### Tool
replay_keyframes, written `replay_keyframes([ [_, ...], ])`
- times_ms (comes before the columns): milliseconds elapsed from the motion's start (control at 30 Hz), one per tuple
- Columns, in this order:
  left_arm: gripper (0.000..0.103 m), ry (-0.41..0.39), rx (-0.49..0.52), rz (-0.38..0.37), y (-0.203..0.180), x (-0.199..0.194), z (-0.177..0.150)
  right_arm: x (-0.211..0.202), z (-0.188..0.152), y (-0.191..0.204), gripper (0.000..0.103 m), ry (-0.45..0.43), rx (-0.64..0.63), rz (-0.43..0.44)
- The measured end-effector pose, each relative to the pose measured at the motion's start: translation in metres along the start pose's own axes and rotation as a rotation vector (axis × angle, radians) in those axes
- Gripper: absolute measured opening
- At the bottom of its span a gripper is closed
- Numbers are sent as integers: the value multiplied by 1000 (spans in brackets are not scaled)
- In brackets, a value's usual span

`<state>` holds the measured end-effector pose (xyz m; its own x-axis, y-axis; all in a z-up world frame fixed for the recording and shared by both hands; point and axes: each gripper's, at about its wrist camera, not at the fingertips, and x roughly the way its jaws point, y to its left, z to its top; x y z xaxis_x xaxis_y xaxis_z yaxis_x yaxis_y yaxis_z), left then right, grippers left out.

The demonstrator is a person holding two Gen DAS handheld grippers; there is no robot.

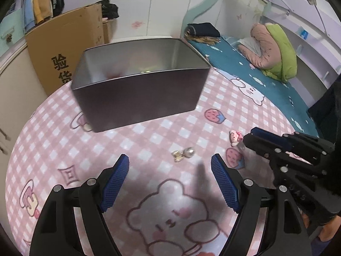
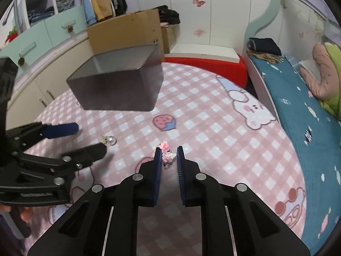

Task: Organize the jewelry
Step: 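Grasp the small pink charm with the right tool while the left tool grasps the pearl earring, then lower both held pieces into the grey tin and open both tools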

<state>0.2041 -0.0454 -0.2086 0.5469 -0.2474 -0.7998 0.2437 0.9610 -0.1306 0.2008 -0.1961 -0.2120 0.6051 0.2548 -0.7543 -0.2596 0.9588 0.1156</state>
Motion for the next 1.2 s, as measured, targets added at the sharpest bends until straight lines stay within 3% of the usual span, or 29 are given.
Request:
replay_keyframes([
  [100,76,7,11,14,-6,7,3,-3,0,-6,15,-7,19,11],
  [300,66,8,24,54,-10,16,7,-7,0,-14,15,-14,45,31],
  [467,42,1,83,108,-16,17,7,-7,2,-13,15,-16,55,48],
  [600,10,6,106,98,-14,14,7,-8,4,-12,15,-19,59,59],
  [833,9,12,53,1,2,5,6,-14,12,-5,15,-34,56,67],
  [1200,9,-83,-38,-175,26,-51,25,-38,38,11,15,-96,29,76],
])
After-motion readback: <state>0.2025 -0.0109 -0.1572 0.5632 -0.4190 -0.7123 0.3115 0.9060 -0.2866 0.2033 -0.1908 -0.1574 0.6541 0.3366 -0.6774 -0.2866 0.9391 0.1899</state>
